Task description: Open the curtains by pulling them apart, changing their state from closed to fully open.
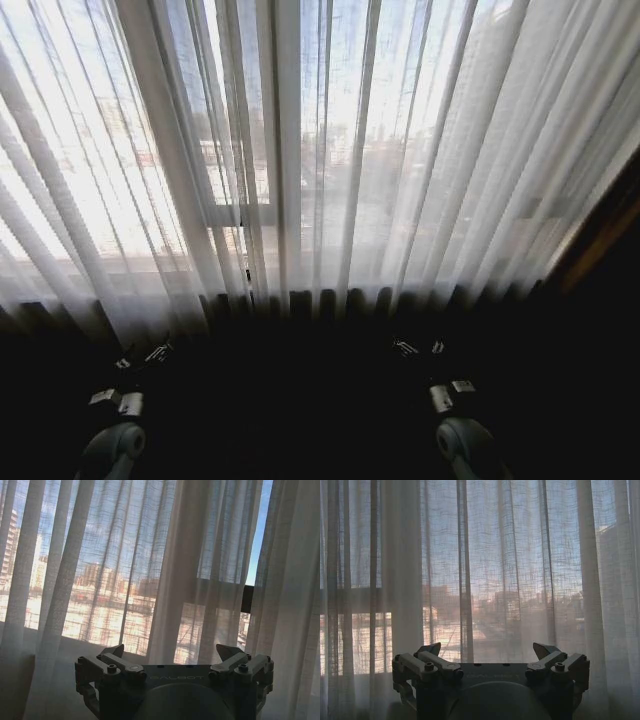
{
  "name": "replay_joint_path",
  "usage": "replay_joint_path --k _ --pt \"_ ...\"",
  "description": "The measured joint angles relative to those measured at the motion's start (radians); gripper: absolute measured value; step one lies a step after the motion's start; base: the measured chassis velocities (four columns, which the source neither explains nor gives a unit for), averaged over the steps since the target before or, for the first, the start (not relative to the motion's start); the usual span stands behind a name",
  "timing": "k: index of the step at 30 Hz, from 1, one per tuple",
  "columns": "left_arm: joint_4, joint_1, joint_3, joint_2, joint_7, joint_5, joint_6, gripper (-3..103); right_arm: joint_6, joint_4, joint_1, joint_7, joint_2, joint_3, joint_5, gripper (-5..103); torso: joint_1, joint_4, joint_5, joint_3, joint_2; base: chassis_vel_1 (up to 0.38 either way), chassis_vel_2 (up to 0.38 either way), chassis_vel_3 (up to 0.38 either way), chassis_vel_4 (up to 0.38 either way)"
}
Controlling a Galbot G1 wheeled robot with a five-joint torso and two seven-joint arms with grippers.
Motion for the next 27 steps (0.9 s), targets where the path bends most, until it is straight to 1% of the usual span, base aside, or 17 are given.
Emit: replay_joint_path --k 5,12,17,22,27 --pt "0.000 0.000 0.000 0.000 0.000 0.000 0.000 100 -0.007 0.000 -0.009 -0.007 0.005 0.000 -0.011 100 0.000 0.0000 0.0000 0.000 0.000 0.000 0.000 0.000 0.000" --pt "0.000 0.000 0.000 0.000 0.000 0.000 0.000 100 -0.006 -0.006 -0.015 -0.046 0.003 0.008 -0.017 100 0.000 0.0000 0.0000 0.000 0.000 0.000 0.000 0.000 0.000" --pt "0.000 0.000 0.000 0.000 0.000 0.000 0.000 100 -0.003 -0.011 -0.012 -0.051 0.002 0.007 -0.015 100 0.000 0.0000 0.0000 0.000 0.000 0.000 0.000 0.000 0.000" --pt "0.000 0.000 0.000 0.000 0.000 0.000 0.000 100 -0.001 -0.018 -0.005 -0.053 0.004 0.002 -0.014 100 0.000 0.0001 0.0000 0.000 0.000 -0.095 0.062 0.074 -0.084" --pt "0.000 0.000 0.000 0.000 0.000 0.000 0.000 100 0.004 -0.026 0.001 -0.059 0.006 -0.005 -0.014 100 0.000 -0.0001 0.0000 0.000 0.000 -0.164 0.157 0.178 -0.171"
